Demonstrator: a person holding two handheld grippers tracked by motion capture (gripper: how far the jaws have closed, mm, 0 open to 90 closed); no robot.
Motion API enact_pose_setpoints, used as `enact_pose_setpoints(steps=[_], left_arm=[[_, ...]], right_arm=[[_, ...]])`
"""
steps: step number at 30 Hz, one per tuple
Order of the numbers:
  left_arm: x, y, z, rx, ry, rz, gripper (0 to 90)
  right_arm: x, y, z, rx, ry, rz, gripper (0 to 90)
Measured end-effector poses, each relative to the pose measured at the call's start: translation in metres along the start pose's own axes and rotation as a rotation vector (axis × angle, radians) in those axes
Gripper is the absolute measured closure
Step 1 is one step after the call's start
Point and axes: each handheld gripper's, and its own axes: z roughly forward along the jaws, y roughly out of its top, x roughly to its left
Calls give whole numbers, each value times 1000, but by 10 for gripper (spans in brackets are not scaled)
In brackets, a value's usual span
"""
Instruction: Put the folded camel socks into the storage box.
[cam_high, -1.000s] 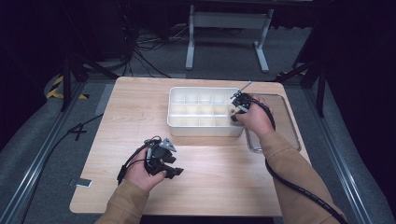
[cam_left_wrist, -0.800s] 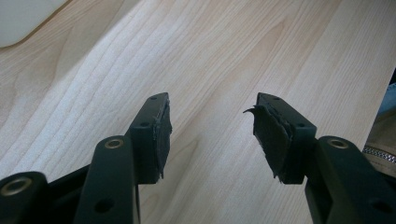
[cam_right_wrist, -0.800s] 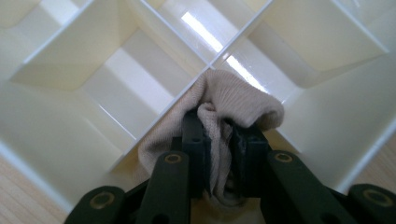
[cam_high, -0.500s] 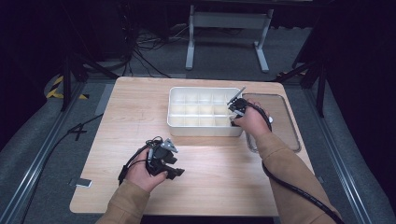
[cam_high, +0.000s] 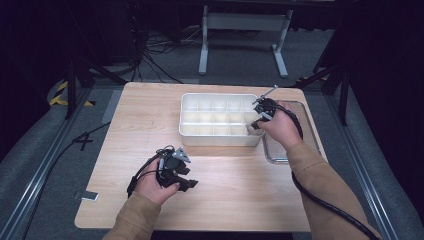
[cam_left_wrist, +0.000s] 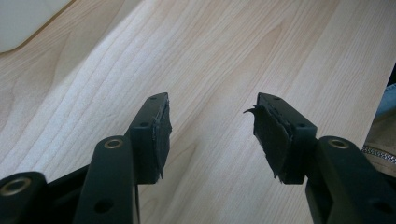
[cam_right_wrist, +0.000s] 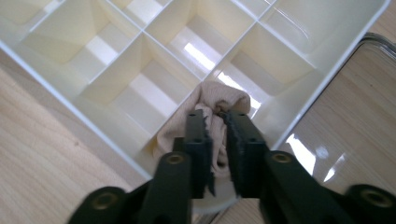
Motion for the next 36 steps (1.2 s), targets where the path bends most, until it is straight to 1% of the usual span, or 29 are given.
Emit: enact_pose_setpoints(steps=[3,5,6,7,8,10,12,13,14,15,16,17,18,20,22,23,24,25,27,29,32,33,34,36], left_arm=[[-1,2,2,9,-5,4,466],[-1,2,2,10,-5,8,466],[-1,2,2,7,-5,7,467],[-1,2,2,7,-5,7,467],[0,2,2,12,-3,5,467],[0,1,2,5,-7,-1,467],[0,1,3,4,-9,-1,467],[0,1,4,17,-11,-1,467],[0,1,4,17,-11,-1,467],[1,1,4,19,-9,6,467],[1,0,3,12,-10,3,467],[1,0,3,8,-10,-1,467],[1,-1,2,1,-12,-11,467],[2,-1,1,5,-6,-10,467],[1,-1,0,1,-3,-4,467],[1,-1,0,0,-5,-3,466],[1,-1,-1,-3,-4,-10,466],[1,-1,-1,-2,-4,-9,465],[2,-1,-2,-5,2,-12,464],[3,-1,-3,-6,5,-4,462],[5,-1,-6,-13,10,2,444],[5,-2,-6,-27,9,-3,444],[5,-2,-6,-27,9,-3,444],[6,-4,-10,-33,2,6,444]], right_arm=[[-1,-3,4,30,-1,-17,863],[-2,-5,13,58,1,-24,871],[-2,-6,17,64,-2,-25,871],[-2,-6,17,64,-2,-25,871],[-3,-8,22,70,-2,-29,873],[-4,-9,31,85,4,-21,879],[-4,-8,34,92,-1,-25,884],[0,-3,39,126,-9,-43,883],[0,-3,39,126,-9,-43,883],[2,-2,43,142,-15,-58,884],[4,-1,45,148,-26,-69,884],[5,-1,47,149,-36,-77,885],[5,-1,48,149,-36,-75,885],[3,-2,47,139,-20,-61,883],[2,-4,45,130,-15,-64,876],[3,-4,42,119,-15,-61,869],[3,-5,39,104,-20,-62,862],[3,-6,34,76,-19,-52,855],[2,-8,27,39,-10,-42,838],[3,-13,14,-23,1,-33,807],[7,-24,-4,-136,13,-27,737],[8,-31,-10,-197,33,-46,707],[8,-31,-10,-197,33,-46,707],[12,-41,-19,-262,65,-82,675]])
